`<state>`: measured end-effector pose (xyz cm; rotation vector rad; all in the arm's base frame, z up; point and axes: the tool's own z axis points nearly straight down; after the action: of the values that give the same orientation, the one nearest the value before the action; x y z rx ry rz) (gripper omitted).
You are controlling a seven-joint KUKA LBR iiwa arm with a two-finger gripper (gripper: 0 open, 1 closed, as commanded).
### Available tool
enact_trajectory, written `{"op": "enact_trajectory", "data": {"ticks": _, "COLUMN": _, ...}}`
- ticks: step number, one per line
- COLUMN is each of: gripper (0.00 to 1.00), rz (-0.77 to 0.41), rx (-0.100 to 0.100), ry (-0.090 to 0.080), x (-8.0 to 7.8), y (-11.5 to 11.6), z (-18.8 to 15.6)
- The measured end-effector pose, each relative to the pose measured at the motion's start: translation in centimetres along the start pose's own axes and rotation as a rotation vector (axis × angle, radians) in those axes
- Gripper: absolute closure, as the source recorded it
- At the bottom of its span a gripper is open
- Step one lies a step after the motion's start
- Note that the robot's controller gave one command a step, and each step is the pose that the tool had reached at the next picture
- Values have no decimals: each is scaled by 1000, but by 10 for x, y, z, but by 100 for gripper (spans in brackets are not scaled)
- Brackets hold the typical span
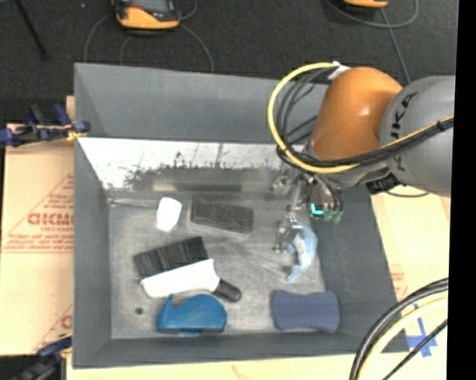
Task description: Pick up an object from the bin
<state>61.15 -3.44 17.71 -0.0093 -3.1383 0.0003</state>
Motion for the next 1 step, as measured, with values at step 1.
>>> {"op": "enact_trajectory", "data": {"ticks": 1, "gripper": 0, "rz": 0, "rx": 1, "ry": -8, "x": -2, "y": 0, "z": -5}}
